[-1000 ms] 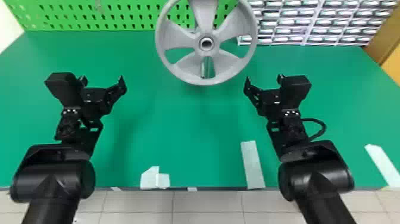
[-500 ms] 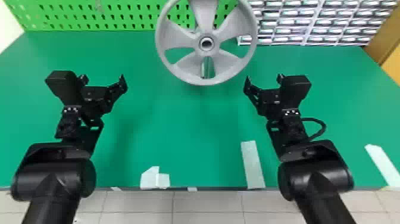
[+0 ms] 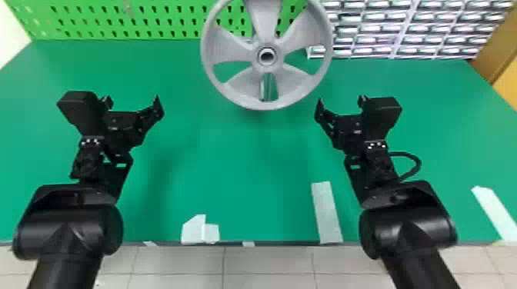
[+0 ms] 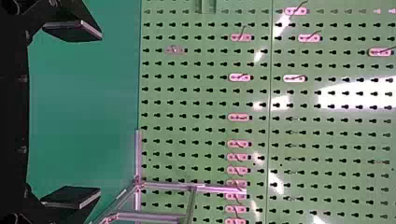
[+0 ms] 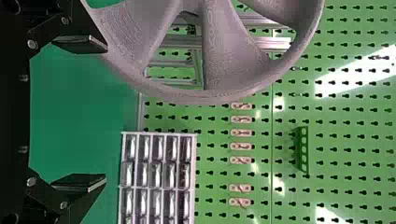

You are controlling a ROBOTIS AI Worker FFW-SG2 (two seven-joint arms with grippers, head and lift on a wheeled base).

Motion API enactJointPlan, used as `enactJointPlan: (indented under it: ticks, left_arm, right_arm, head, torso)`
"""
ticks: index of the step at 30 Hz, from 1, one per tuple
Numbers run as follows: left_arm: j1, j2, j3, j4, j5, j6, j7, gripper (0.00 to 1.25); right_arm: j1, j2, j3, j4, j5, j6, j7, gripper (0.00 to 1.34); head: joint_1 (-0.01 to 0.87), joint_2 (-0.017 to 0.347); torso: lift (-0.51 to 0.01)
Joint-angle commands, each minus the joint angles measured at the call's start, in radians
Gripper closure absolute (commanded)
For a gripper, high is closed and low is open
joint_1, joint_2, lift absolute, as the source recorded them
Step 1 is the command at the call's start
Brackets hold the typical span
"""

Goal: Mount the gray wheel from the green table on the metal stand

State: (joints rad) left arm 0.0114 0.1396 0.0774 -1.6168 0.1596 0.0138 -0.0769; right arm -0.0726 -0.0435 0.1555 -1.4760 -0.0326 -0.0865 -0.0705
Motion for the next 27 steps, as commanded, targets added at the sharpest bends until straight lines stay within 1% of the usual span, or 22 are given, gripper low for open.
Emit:
enactJointPlan:
  ticks: [1, 11, 27]
  left_arm:
    - [0.004, 0.000, 0.004, -0.002, 0.000, 0.000, -0.001, 0.12]
    - [0.010, 0.000, 0.004, -0.002, 0.000, -0.002, -0.003, 0.12]
    - [0.010, 0.000, 0.002, -0.002, 0.000, -0.002, -0.003, 0.12]
  right_arm:
    - [0.002, -0.001, -0.002, 0.000, 0.000, 0.001, 0.000, 0.30]
    - [0.002, -0.002, -0.004, 0.000, 0.000, 0.002, 0.000, 0.30]
    - [-0.001, 0.002, -0.008, 0.000, -0.004, 0.002, 0.000, 0.30]
  head:
    - [0.867, 0.052]
    - [0.867, 0.052]
    - [0.867, 0.052]
  torso:
    - [-0.100]
    - [-0.100]
    - [-0.100]
